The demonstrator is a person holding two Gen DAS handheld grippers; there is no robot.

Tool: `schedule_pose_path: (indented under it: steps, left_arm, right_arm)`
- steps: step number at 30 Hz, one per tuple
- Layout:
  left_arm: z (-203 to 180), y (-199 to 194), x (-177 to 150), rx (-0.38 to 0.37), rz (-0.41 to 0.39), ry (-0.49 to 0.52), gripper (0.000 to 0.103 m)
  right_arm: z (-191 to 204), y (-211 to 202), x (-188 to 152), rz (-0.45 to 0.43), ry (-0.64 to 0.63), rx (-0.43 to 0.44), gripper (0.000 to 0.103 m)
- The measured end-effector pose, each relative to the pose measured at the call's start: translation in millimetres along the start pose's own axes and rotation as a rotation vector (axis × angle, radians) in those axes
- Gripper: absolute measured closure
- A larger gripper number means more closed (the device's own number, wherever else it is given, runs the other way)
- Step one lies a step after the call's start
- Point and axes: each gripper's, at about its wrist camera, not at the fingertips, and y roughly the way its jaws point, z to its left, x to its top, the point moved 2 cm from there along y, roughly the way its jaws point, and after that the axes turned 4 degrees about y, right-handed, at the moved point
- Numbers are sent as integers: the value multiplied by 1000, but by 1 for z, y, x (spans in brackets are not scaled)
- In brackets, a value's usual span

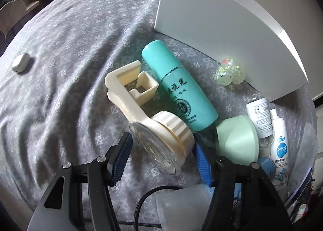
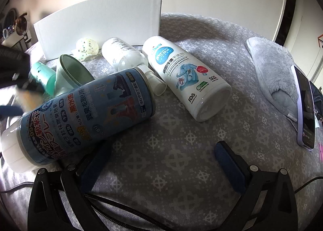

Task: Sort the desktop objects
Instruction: 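Grasp the cream roller device by its round head with the left tool, then drop the cream roller device into the white box, opening the left tool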

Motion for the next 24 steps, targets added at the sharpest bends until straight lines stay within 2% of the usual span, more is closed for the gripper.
schedule_pose_path:
  steps: [4, 8, 12, 15, 19, 22, 24]
  left_arm:
    - [-4, 19, 6, 44, 39, 41, 44]
    - [-10, 19, 8, 101, 38, 102, 47]
    - [-25, -2, -6, 317, 30, 241, 47]
    - [-31, -36, -10, 392, -46, 268, 47]
    - [-50, -82, 14, 464, -164, 321, 47]
    - [-78, -114, 32, 480, -268, 382, 47]
    - [-96, -129, 47, 461, -334, 422, 47]
  right_arm:
    - [1, -2, -2, 0, 0, 0, 0]
    - [1, -3, -2, 0, 0, 0, 0]
    - [1, -3, -3, 0, 0, 0, 0]
    - [1, -3, -3, -1, 0, 0, 0]
    - [1, -3, -3, -1, 0, 0, 0]
    - [1, -3, -3, -1, 0, 0, 0]
    - [1, -3, -3, -1, 0, 0, 0]
